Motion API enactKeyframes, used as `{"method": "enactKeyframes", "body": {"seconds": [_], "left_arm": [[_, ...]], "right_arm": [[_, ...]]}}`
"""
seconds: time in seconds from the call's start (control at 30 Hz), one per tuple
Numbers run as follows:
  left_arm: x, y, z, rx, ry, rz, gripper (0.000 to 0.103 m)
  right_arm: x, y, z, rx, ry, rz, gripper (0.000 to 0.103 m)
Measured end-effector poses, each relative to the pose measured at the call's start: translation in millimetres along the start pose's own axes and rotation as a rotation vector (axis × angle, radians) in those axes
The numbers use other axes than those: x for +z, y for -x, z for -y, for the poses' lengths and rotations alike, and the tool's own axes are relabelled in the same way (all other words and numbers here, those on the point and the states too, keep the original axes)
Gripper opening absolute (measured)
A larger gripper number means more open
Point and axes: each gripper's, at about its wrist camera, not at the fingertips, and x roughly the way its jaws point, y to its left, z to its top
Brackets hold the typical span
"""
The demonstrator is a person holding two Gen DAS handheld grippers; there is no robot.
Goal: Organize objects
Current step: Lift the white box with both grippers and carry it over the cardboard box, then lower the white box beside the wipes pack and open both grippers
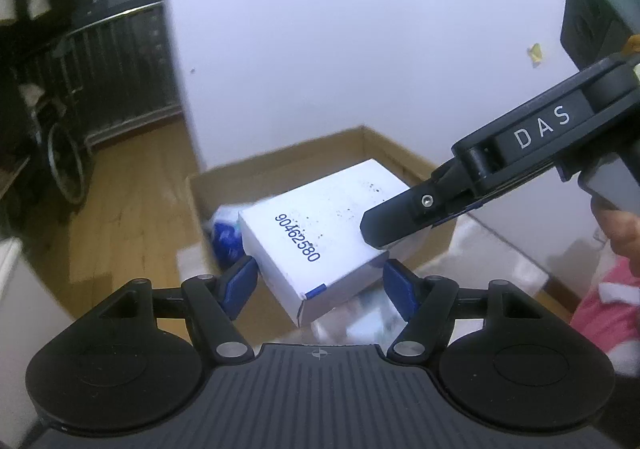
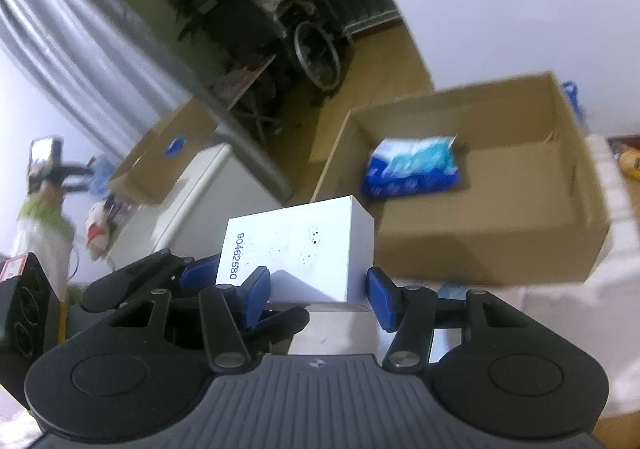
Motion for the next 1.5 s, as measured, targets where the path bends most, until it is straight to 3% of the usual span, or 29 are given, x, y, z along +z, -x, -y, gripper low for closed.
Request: {"method": "enactKeyframes", "body": {"seconds": [0.37, 0.5, 0.7, 0.87, 0.93, 1.13, 1.23, 1.37, 1.5], "left_arm": [[72.3, -159.8, -29.1, -0.138, -0.031, -0.125, 0.069], [80.0, -215.9, -35.9, -0.184, -0.051, -0.202, 0.069], [71.2, -271.3, -32.2, -0.223, -0.118, -0.307, 0.069], [59.9, -299.2, -33.3, -0.225, -0.145, -0.399, 0.069], [58.8, -303.3, -32.9, -0.213, -0.170, -0.392, 0.069], [55.4, -318.3, -42.4, -0.195, -0.096, -0.447, 0.069], [56.7, -317.8, -53.1, -0.186, -0.027, -0.467, 0.071], [55.5, -310.6, -59.0, -0.179, -0.028, -0.467, 0.070], [50.8, -304.9, -58.3, -0.165, -0.061, -0.486, 0.068]], "right_arm": [[98.4, -50.1, 66.7, -0.248, -0.021, -0.022, 0.057], [118.7, -81.8, 96.1, -0.325, -0.067, -0.073, 0.057], [123.8, -124.7, 110.7, -0.464, -0.019, -0.192, 0.057], [123.5, -147.9, 142.4, -0.449, -0.138, -0.256, 0.058], [120.0, -151.1, 149.3, -0.450, -0.165, -0.240, 0.058], [123.3, -163.1, 144.6, -0.499, -0.113, -0.238, 0.062], [127.3, -166.7, 150.4, -0.466, -0.136, -0.228, 0.066], [130.9, -171.2, 154.2, -0.465, -0.152, -0.229, 0.067], [130.2, -185.3, 148.4, -0.496, -0.068, -0.260, 0.068]]}}
